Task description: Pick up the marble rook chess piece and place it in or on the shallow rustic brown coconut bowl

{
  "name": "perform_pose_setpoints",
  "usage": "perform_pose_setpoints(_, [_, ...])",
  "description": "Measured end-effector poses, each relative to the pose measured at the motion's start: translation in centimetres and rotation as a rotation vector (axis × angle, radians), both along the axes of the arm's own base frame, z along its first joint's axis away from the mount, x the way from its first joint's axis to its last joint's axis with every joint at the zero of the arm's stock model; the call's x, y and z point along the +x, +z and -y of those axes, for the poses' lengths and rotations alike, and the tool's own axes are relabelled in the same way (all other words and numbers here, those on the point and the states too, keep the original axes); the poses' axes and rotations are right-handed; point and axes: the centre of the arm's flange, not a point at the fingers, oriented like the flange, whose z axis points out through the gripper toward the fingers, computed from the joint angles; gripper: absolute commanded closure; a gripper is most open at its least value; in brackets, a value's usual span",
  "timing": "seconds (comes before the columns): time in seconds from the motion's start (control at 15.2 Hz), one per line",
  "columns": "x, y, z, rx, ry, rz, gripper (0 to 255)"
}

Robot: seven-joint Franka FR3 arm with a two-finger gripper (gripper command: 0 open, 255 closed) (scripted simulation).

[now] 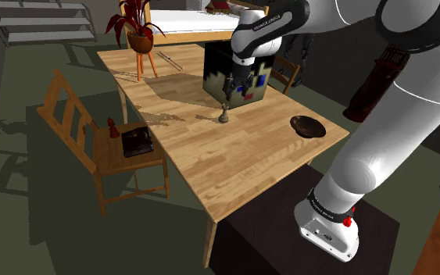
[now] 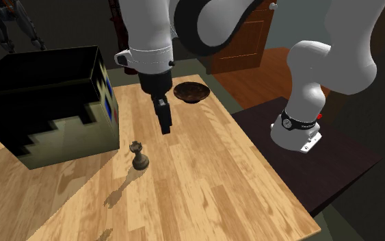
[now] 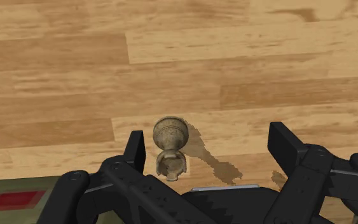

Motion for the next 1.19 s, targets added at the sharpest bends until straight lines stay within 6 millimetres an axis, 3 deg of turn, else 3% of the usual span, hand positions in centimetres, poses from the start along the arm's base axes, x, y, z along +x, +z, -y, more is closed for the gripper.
perform_pose_setpoints(0.53, [7.4, -5.6, 3.9, -0.006, -0.004, 0.001, 0])
perform_pose_setpoints(0.99, [8.0, -9.3, 4.1, -0.006, -0.004, 0.002, 0])
perform_pose_setpoints(1.19, [8.1, -10.0, 4.1, -0.006, -0.004, 0.002, 0])
